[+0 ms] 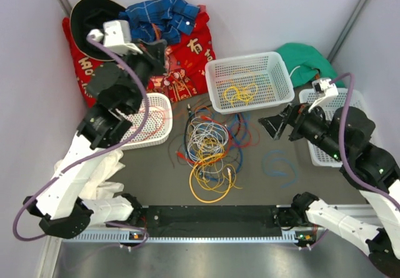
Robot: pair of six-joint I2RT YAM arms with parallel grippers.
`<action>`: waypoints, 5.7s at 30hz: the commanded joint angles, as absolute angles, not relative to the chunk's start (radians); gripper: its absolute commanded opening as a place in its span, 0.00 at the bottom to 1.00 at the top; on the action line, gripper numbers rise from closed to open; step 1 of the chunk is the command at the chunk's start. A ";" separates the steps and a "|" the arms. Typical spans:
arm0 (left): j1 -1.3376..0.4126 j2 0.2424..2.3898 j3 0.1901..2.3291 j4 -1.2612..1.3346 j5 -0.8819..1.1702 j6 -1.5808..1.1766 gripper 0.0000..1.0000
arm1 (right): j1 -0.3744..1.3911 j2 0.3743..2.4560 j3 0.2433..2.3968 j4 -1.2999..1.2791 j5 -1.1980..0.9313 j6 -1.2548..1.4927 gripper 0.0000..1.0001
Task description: Untangle the cables
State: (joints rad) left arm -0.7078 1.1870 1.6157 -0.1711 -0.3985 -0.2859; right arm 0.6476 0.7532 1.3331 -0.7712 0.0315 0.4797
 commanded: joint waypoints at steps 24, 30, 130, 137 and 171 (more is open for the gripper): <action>-0.063 1.230 1.473 -0.384 -0.450 -0.394 0.00 | 0.652 0.744 1.241 -0.767 0.066 0.430 0.99; -0.008 1.252 1.344 -0.331 -0.416 -0.433 0.00 | 0.652 0.749 1.200 -0.750 0.048 0.439 0.99; -0.890 0.833 0.634 0.393 -0.196 -0.631 0.99 | 0.830 0.991 1.356 -0.686 0.120 0.376 0.00; -0.890 0.871 0.613 0.598 -0.042 -0.607 0.99 | 0.830 0.966 1.345 -0.686 0.107 0.385 0.00; -0.888 0.965 0.923 0.409 -0.104 -0.442 0.00 | 0.828 0.831 1.247 -0.664 0.149 0.399 0.73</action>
State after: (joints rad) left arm -0.8860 1.0107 0.8024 0.5209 -0.0406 -0.5121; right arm 0.8219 0.8658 1.2564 -0.6960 0.1188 0.4034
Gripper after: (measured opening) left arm 0.014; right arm 0.720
